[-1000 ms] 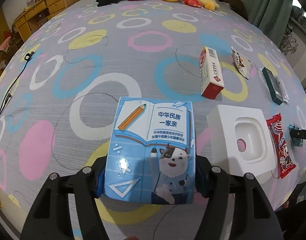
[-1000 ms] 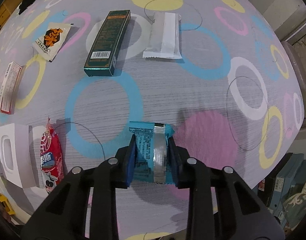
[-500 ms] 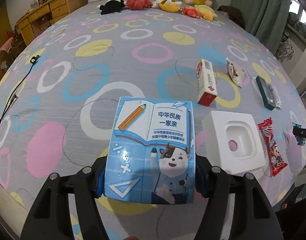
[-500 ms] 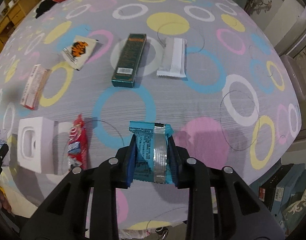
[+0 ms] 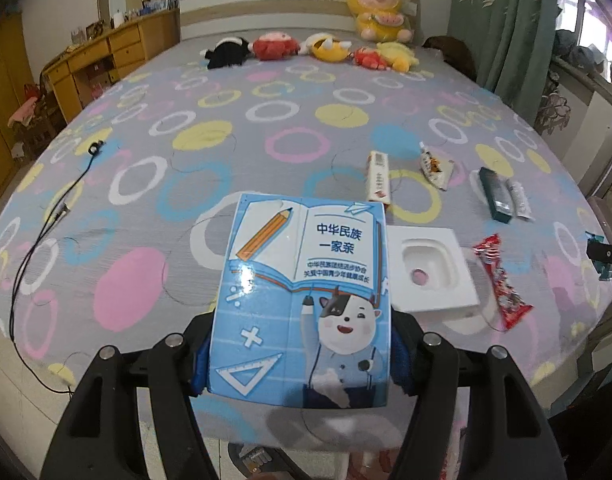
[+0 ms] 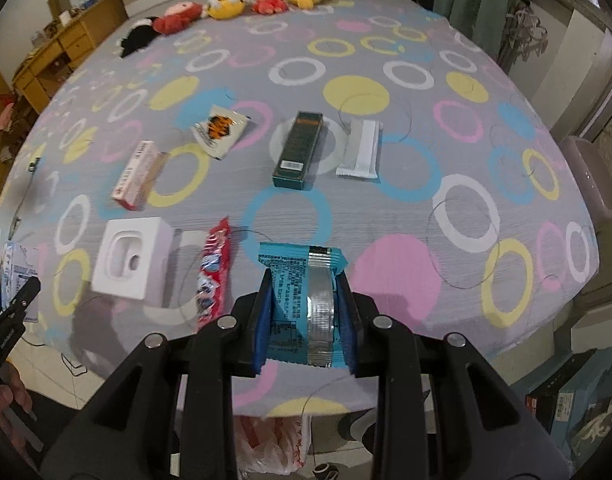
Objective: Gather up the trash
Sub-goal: 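Lift the teal packet with the right tool while the left tool lifts the milk carton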
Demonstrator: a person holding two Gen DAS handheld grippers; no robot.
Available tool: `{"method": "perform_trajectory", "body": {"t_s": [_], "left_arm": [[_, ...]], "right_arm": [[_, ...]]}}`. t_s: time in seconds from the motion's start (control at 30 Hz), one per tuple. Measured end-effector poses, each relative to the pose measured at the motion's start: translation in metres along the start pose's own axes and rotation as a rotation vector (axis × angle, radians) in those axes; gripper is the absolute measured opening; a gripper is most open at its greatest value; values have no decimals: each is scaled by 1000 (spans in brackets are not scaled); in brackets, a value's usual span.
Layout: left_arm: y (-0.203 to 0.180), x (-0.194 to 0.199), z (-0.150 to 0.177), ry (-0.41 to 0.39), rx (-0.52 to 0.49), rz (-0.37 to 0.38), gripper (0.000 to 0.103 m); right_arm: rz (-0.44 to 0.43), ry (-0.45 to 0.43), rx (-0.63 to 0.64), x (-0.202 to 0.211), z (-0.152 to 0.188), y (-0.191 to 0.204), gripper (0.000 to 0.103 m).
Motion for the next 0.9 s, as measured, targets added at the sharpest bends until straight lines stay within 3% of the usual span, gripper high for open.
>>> {"method": "perform_trajectory", "body": {"t_s": [0.47,0.67,0.9], "left_arm": [[-46,102,19,-100,-34,52,64],[-75,117,45,-82,-66,114,64],[-98,108,89,2,-92,162,64]], "right_arm": [[-99,-143,54,85,38,7,28],[-93,-187,100,101,72,17,28],[-127,-148,116,94,120,28,28]]}}
Point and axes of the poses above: each gripper's, at about its wrist camera, not at the fingertips, and x roughly against the way its jaws point, y to its left, z to its underside, the point moved 7 cm from there along -x, roughly the way its jaws point, and after that the axes turned 8 degrees about -y, right-handed, at the moved point
